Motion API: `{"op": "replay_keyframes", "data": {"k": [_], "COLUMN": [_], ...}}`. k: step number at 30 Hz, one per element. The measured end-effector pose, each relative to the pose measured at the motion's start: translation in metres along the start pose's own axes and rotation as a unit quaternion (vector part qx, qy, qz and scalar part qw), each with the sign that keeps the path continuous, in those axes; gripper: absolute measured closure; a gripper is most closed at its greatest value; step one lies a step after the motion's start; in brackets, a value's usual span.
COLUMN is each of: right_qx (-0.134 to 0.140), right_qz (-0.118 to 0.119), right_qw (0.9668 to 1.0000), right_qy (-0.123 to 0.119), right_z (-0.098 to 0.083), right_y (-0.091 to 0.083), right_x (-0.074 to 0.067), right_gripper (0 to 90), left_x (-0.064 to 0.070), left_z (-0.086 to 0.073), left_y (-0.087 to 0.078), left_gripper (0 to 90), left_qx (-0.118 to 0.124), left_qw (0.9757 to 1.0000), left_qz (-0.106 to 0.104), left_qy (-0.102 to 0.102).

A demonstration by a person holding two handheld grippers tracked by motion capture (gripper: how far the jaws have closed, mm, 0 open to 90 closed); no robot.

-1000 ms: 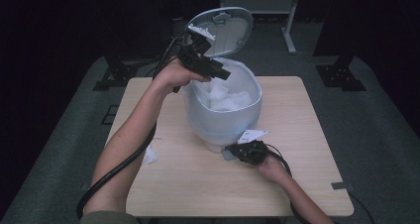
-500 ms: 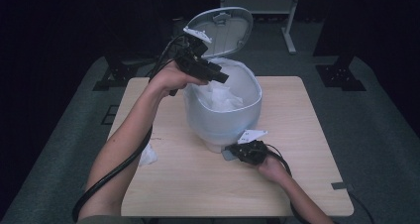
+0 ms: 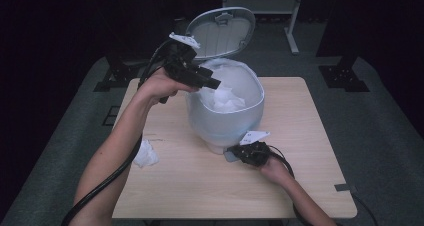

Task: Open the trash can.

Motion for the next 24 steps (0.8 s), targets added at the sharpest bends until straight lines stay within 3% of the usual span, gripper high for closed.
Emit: {"op": "replay_keyframes", "data": {"k": [19, 24], "right_qx": [0.0, 0.0], "right_qz": [-0.006, -0.006], "right_qw": [1.0, 1.0], "right_qy": [-0.002, 0.0], "right_z": [0.0, 0.0], "right_y": [0.0, 0.0], "right_x": [0.0, -0.001], "right_gripper": [80.2, 80.2], "left_x": [-0.002, -0.005], "left_z": [-0.033, -0.05], "left_y": [-0.034, -0.047], "left_gripper": [35.3, 34.5], "left_qx": [0.016, 0.021], "left_qw": [0.9995, 0.9989], "left_qz": [0.022, 0.031], "left_qy": [-0.018, -0.027]}}
Point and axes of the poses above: each handheld gripper's, and its own axes: y roughly forward along the jaws, z roughly out of its top, x roughly to its right, the point moved 8 cm from there along y, roughly forward along the jaws
